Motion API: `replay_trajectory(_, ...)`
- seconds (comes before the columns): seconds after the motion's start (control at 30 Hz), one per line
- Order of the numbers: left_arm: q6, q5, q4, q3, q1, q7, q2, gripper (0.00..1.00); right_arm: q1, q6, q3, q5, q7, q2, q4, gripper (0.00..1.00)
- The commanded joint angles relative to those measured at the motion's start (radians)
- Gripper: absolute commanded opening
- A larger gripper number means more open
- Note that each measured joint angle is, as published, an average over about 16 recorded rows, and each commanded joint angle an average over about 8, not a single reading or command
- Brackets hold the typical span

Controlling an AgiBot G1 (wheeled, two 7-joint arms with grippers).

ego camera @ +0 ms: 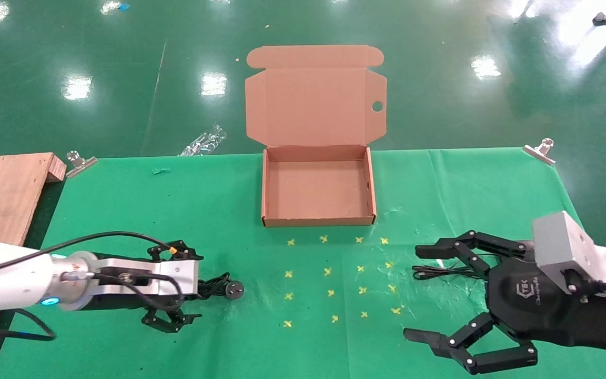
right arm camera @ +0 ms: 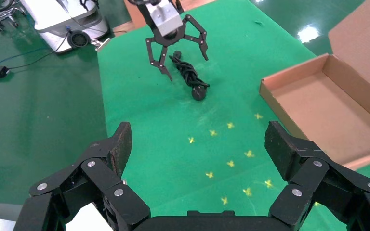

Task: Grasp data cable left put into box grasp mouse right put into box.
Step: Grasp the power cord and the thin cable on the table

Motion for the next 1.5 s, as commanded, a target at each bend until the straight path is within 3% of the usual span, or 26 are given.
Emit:
replay_trajectory(0.03, -0.022, 0.055, 0.003, 0.014, 0.000, -0.036, 0.022, 1.00, -0.005, 0.005, 0.002, 0.001, 0.002, 0.006, 0.004, 1.00)
replay_trajectory(0.7, -0.076, 0.235, 0.005, 0.053, 0.022, -0.146, 0.063, 1.00, -0.044, 0.024, 0.002, -0.007, 0.007, 0.030, 0.012, 1.00)
replay_trajectory(0.83, -0.080, 0.241, 0.004, 0.053, 0.024, -0.152, 0.065, 1.00, -0.019, 0.025, -0.039, -0.121, 0.020, 0.032, 0.007, 1.00)
replay_trajectory(1.07, -0.080, 0.242, 0.003, 0.053, 0.024, -0.153, 0.065, 1.00, 0.120, 0.032, -0.168, -0.491, 0.033, -0.049, -0.077, 1.00)
replay_trajectory(1.27, -0.080, 0.242, 0.003, 0.053, 0.024, -0.153, 0.065, 1.00, 0.247, 0.058, -0.240, -0.685, -0.040, -0.181, -0.269, 1.00)
replay_trajectory(1.5, -0.080, 0.242, 0.003, 0.053, 0.024, -0.153, 0.065, 1.00, 0.376, 0.108, -0.280, -0.784, -0.185, -0.322, -0.554, 1.00)
